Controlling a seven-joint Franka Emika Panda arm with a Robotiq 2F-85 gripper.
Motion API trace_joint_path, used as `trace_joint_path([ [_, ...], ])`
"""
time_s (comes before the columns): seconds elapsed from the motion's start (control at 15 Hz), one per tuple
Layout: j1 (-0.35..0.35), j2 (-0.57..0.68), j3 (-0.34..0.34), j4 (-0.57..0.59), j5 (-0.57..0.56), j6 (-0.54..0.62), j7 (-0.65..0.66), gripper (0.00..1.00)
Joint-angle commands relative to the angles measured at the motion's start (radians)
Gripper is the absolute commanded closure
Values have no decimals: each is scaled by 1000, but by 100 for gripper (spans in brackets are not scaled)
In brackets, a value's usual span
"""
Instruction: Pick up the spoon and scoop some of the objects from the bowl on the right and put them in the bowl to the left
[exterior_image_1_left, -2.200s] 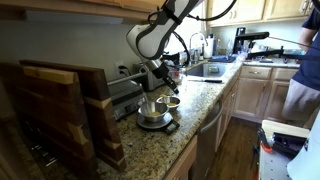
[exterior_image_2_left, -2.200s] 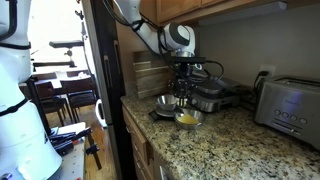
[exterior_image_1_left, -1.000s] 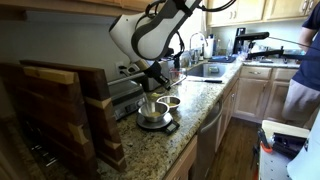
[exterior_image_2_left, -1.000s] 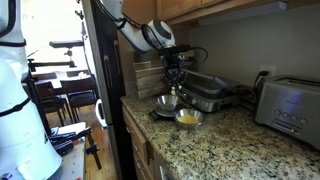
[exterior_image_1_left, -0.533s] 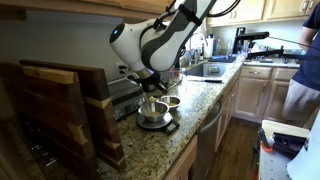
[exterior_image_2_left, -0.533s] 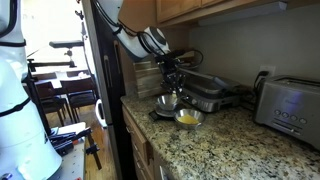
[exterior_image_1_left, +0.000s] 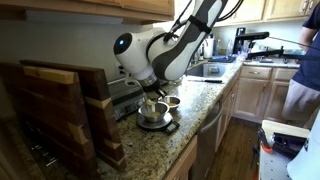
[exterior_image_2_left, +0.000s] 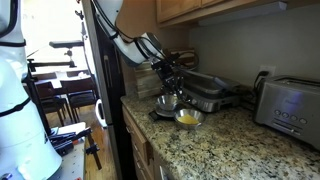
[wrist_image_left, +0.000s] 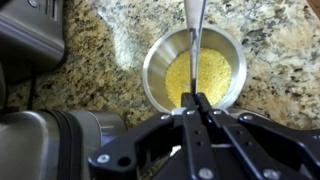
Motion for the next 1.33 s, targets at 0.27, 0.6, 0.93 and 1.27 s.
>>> trace_joint_path([
  [0.27,-2,-68,-4,-109,-187,95,194,98],
  [0.6,1,-94,-2,-162,-260,115,292,98],
  [0.93,5,-128,2,-224,-390,136,409,98],
  [1.27,17,-153,16,-271,-581,124,582,98],
])
